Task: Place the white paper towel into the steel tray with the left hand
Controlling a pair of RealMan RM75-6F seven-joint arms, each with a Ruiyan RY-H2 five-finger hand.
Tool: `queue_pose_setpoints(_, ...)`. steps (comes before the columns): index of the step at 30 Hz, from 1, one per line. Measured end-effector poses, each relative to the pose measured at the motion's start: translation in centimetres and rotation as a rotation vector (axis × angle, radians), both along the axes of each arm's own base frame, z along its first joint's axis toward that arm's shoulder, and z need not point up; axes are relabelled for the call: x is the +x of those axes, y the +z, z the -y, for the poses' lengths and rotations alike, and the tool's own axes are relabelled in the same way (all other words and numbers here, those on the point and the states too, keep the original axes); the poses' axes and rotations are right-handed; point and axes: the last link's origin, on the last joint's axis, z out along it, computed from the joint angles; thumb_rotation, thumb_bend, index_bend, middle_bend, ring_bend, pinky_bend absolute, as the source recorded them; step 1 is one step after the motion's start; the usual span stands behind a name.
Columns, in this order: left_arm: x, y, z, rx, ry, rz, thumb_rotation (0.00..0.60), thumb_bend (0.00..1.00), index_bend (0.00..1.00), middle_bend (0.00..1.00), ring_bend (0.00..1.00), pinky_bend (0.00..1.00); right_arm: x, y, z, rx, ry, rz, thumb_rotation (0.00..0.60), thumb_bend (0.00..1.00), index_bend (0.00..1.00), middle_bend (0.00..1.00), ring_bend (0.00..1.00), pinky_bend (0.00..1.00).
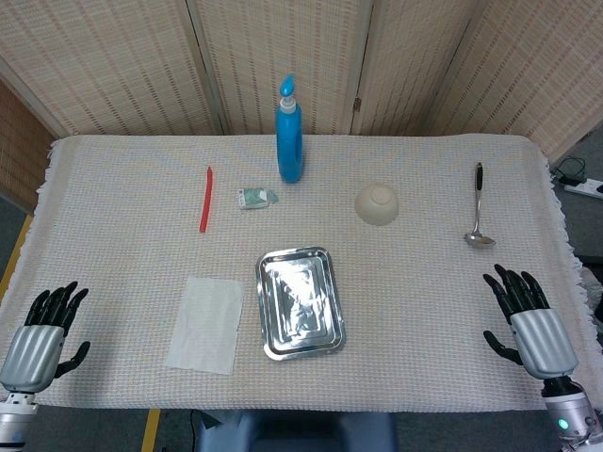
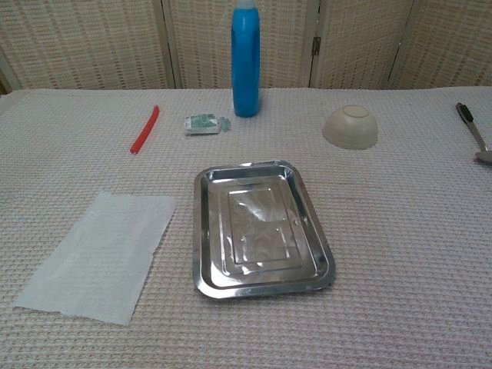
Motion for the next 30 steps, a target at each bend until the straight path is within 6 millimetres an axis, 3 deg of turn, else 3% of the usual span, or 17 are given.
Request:
queue_pose_setpoints(7, -0.1, -0.7, -0.1, -0.031, 0.0, -0.002, 0.6, 0.39, 0.0, 0.08, 0.04, 0.05, 0.1, -0.1, 0.0, 0.009, 0.006, 0.006, 0.6, 0.32, 0.0, 0.0, 0.0, 0.0)
queue_pose_setpoints(10, -0.1, -0.9, -0.2, -0.047, 0.003, -0.004, 0.6, 0.39, 0.05, 0.38, 0.32, 0.26, 0.1, 0.1, -0.1, 0.008, 0.011, 0.008, 0.6, 0.32, 0.0, 0.0, 0.0, 0.0)
queue_pose_setpoints(12, 0.0, -1.1, -0.3, -0.061, -0.002, 0.004, 0.6, 0.39, 0.12, 0.64, 0.52, 0.45, 0.0, 0.3, -0.1, 0.007, 0.005, 0.003, 0.6, 0.32, 0.0, 0.0, 0.0, 0.0)
queue_pose_setpoints(15, 0.0, -1.5, -0.8, -0.088, -0.014, 0.013, 0.6, 0.39, 0.21, 0.89, 0.71, 0.61, -0.1, 0.5, -0.2, -0.004, -0.004, 0.01, 0.6, 0.33, 0.0, 0.0, 0.0, 0.0)
queue_pose_setpoints(17, -0.4, -1.6, -1.2, -0.088, -0.023, -0.012, 0.6, 0.39, 0.29, 0.99, 0.83, 0.71, 0.0, 0.7, -0.2, -0.018, 0.002, 0.012, 0.6, 0.33, 0.0, 0.0, 0.0, 0.0)
queue_pose_setpoints(23, -1.4, -2.0, -2.5, -0.081, -0.074, -0.033, 0.6, 0.39, 0.46, 1.0, 0.96, 0.86, -0.1, 0.3, 0.0, -0.016, -0.007, 0.008, 0.6, 0.32, 0.0, 0.0, 0.0, 0.0)
queue_pose_setpoints(30, -2.4, -3.7, -3.0, -0.146, -0.167, 0.057, 0.6, 0.39, 0.44, 1.0, 0.97, 0.87, -0.3, -0.5, 0.7, 0.006, -0.021, -0.003, 0.6, 0.33, 0.0, 0.0, 0.0, 0.0)
